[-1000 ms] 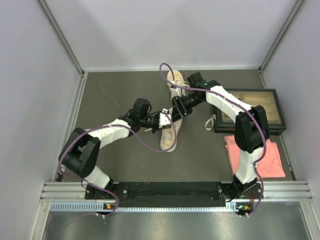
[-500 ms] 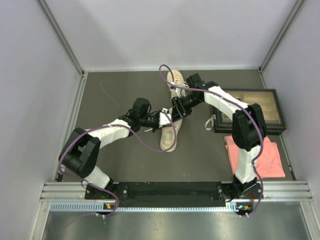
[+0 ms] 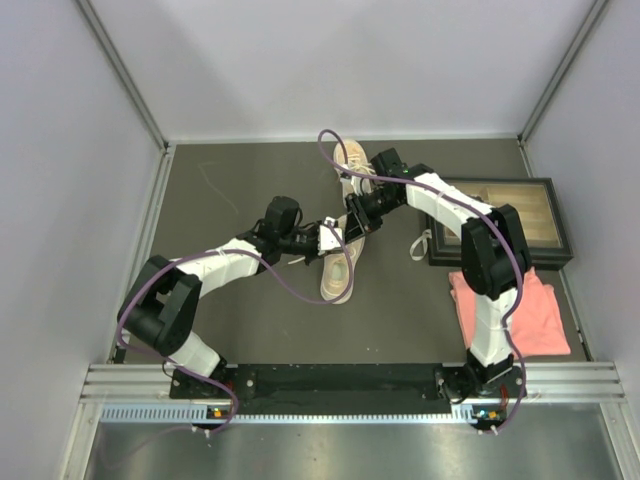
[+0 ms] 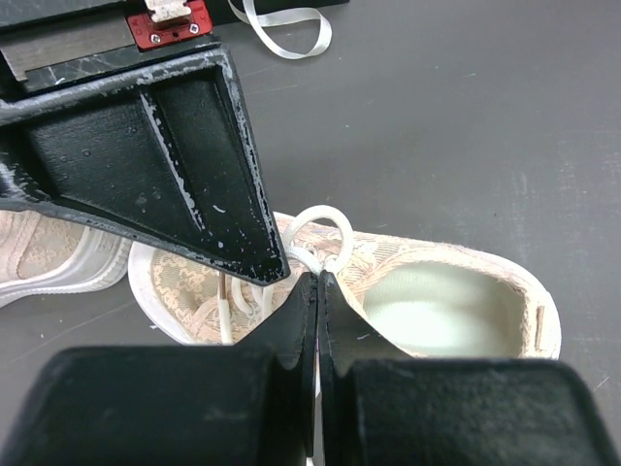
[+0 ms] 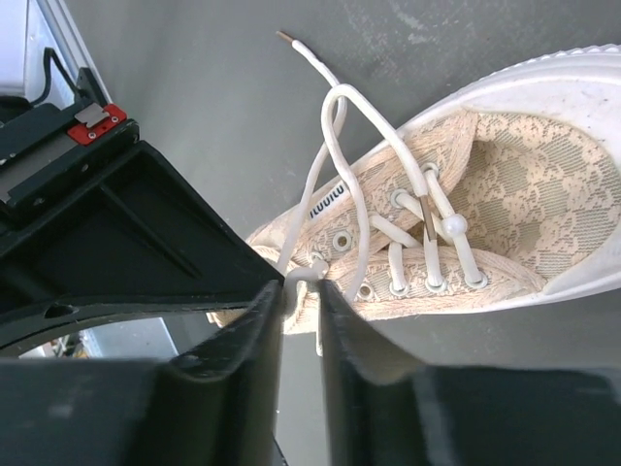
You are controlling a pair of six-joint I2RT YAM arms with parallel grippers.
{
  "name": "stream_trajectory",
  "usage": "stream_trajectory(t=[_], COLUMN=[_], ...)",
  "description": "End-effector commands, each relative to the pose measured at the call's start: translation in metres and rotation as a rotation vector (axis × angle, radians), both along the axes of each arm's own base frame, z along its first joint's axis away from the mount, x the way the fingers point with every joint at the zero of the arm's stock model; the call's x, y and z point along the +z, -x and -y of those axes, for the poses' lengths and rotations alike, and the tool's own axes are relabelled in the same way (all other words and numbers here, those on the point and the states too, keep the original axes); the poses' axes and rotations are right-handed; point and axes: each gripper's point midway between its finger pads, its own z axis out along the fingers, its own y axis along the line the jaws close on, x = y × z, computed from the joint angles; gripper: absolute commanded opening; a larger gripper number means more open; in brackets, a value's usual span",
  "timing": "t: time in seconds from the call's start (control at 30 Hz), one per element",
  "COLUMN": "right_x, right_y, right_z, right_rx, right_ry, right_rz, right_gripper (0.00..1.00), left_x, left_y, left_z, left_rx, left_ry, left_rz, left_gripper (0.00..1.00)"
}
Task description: Tie the shoes
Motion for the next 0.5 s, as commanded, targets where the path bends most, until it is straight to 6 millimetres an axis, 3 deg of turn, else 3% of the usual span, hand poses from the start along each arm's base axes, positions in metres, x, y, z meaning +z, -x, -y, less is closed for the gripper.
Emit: stream_trajectory(t=[0.0, 0.07, 0.2, 0.27, 0.3, 0.4, 0.47], right_x=[0.017, 0.017, 0.018, 0.018, 0.020, 0.022, 0.021], right_y=[-0.006, -0.006, -0.006, -0.008, -0.010, -0.012, -0.012], right_z=[-0.007, -0.006, -0.006, -0.004, -0.004, -0.004, -0.004], right_rx=[0.017, 0.017, 0.020, 0.009, 0.003, -0.005, -0.006], right_ry=[-0.048, -0.046, -0.046, -0.046, -0.045, -0.050, -0.048], right_rz=[0.040, 0.041, 0.055, 0.069, 0.077, 0.088, 0.086], right_gripper=[0.11, 0.00, 0.00, 0.00, 0.00, 0.00, 0.00], left_x=[0.022, 0.022, 0.021, 0.023, 0.024, 0.037, 0.042], left_y=[-0.004, -0.004, -0.004, -0.005, -0.007, -0.021, -0.025], left_z=[0.003, 0.003, 0.001, -0.002, -0.004, -0.024, -0.041], left_rx=[-0.002, 0.003, 0.011, 0.030, 0.054, 0.157, 0.163], left_ry=[0.051, 0.049, 0.047, 0.036, 0.029, 0.029, 0.027], left_rz=[0.071, 0.073, 0.068, 0.066, 0.052, -0.011, -0.071], left_gripper=[0.00, 0.00, 0.00, 0.12, 0.29, 0.46, 0.50])
